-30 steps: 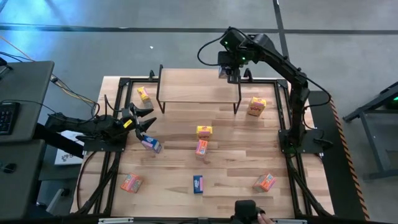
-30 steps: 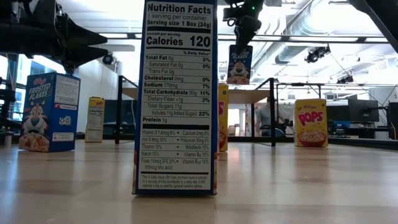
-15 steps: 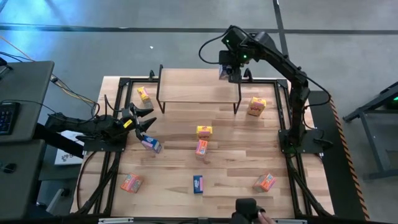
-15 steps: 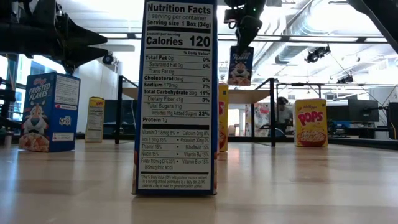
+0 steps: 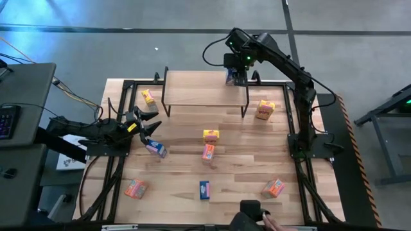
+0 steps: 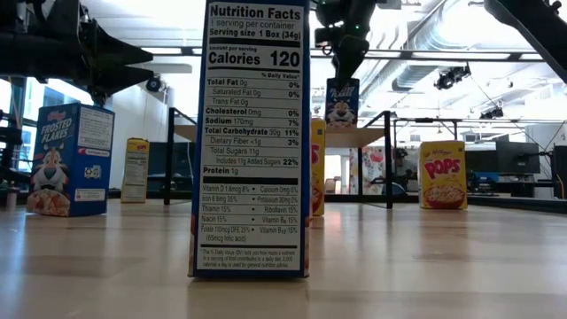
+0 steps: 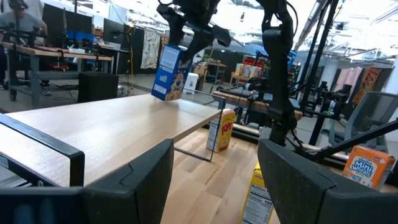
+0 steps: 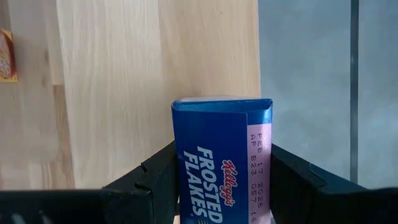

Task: Stack cereal on shelf
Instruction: Put the top right blue cereal box on the shelf

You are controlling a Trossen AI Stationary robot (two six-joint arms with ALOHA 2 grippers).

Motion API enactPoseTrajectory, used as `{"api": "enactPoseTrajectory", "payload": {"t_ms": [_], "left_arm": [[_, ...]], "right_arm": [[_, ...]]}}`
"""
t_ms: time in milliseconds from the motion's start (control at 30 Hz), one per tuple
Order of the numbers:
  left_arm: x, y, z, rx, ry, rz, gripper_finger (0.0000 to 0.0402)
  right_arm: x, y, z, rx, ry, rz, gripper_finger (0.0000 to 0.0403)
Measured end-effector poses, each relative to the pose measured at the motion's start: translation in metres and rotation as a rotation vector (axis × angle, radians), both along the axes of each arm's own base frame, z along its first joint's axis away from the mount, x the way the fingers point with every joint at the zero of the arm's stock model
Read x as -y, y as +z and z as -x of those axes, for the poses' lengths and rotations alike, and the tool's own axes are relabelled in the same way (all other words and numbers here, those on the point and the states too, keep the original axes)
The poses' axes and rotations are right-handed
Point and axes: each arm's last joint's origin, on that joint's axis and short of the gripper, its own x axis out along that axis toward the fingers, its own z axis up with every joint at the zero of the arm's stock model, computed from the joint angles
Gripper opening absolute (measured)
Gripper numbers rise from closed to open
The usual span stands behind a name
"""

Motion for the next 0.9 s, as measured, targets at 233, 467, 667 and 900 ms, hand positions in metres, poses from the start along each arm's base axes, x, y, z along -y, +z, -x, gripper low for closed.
{"api": "enactPoseTrajectory", "payload": {"t_ms": [233,467,667,900], "left_arm": [[0.0000,0.0000,0.0000,0.000,0.000,0.000,0.0225],[0.0000,0.0001,0.0000,0.000,0.000,0.000,0.0225],[0.0000,0.0000,0.0000,0.000,0.000,0.000,0.0225],[0.0000,0.0000,0.0000,0.000,0.000,0.000,0.0225]], "right_arm": [[0.0042,-0.0015,0.0026,0.000,-0.008,-0.017,0.0188],[0.0057,-0.0066,-0.0012,-0.004,0.016,-0.034,0.0202],[0.0073,-0.0099,-0.0030,-0.012,0.015,-0.038,0.0209],[0.0076,-0.0099,-0.0027,-0.016,-0.002,-0.033,0.0220]]}}
